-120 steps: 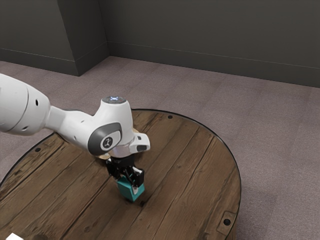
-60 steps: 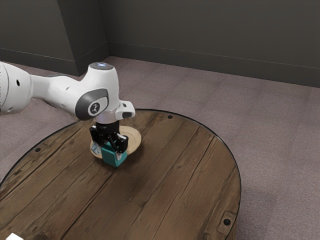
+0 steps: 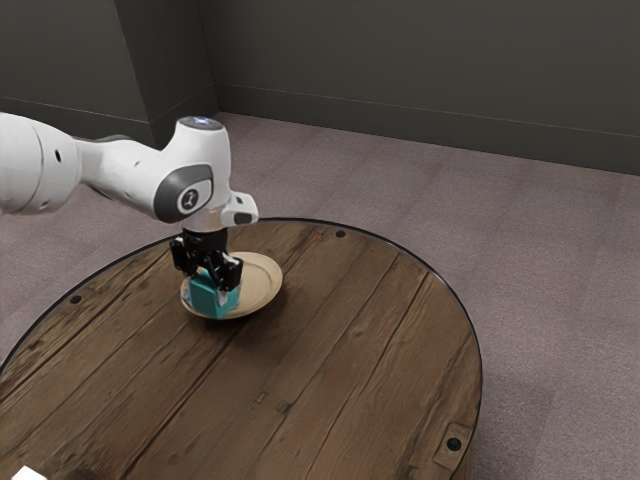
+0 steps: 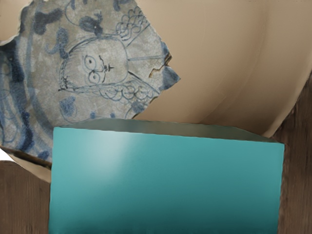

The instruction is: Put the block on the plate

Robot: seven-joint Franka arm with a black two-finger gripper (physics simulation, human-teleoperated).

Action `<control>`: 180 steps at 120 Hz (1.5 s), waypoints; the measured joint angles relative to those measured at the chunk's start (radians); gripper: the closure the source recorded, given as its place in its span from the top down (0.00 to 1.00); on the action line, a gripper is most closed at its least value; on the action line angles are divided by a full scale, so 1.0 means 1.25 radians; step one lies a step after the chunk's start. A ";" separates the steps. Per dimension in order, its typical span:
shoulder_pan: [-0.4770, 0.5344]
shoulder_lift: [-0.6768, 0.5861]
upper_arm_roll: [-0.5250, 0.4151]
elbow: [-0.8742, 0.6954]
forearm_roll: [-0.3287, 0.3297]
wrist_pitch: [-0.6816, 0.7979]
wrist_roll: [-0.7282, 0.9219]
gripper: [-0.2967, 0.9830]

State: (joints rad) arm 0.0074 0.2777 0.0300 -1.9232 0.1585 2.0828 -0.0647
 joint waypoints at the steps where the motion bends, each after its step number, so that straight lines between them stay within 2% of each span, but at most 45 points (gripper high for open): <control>1: 0.005 0.002 -0.004 0.002 0.002 0.000 0.001 0.51; 21: 0.174 0.034 -0.165 0.034 0.055 -0.006 0.019 0.51; 29: 0.208 0.048 -0.201 0.051 0.075 -0.008 0.025 0.51; 63: 0.236 0.080 -0.237 0.083 0.121 -0.012 0.045 0.52; 79: 0.237 0.088 -0.238 0.094 0.128 -0.015 0.058 0.63; 98: 0.237 0.086 -0.238 0.095 0.129 -0.020 0.072 0.70; 130: 0.229 0.063 -0.247 0.108 0.107 -0.035 0.089 0.75; 148: 0.208 0.011 -0.245 0.123 0.083 -0.068 0.096 0.76; 166: 0.191 -0.042 -0.240 0.175 0.025 -0.129 0.108 0.76; 180: 0.183 -0.058 -0.231 0.231 0.002 -0.184 0.116 0.77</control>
State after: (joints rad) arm 0.2362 0.2050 -0.2590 -1.6348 0.1611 1.8530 0.0801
